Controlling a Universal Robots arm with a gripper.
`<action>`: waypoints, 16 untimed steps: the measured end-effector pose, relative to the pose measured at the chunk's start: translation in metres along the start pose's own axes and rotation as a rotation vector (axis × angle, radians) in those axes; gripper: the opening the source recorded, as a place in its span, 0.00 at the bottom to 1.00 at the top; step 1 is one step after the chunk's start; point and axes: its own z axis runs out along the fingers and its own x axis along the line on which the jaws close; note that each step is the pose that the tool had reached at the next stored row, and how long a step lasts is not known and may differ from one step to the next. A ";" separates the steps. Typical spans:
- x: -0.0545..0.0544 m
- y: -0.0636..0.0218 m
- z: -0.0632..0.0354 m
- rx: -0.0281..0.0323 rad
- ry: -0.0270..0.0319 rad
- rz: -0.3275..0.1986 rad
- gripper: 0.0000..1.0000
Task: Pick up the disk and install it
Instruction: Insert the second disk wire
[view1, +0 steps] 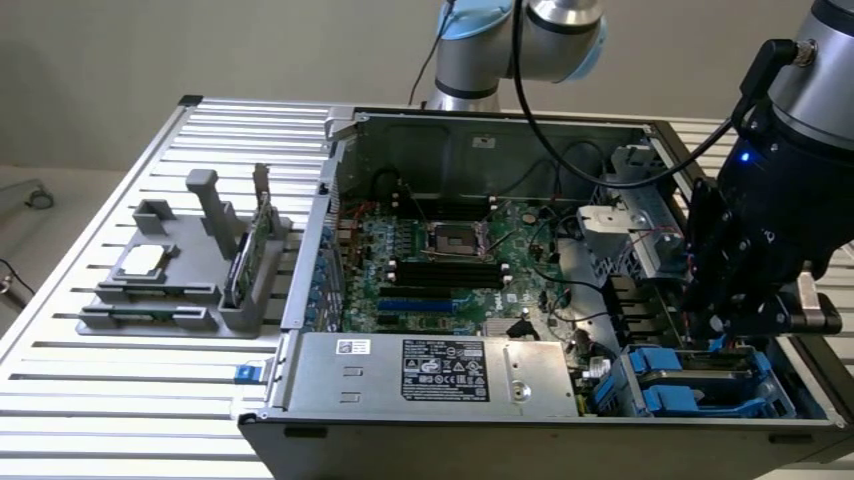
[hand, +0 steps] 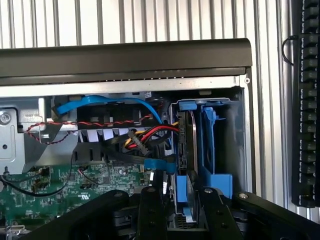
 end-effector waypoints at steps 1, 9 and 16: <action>0.000 0.0000 0.0000 -0.0001 -0.0008 -0.002 0.32; 0.000 0.0000 0.0000 -0.0006 -0.0070 -0.015 0.16; 0.000 0.0000 0.0001 -0.0007 -0.0073 -0.019 0.16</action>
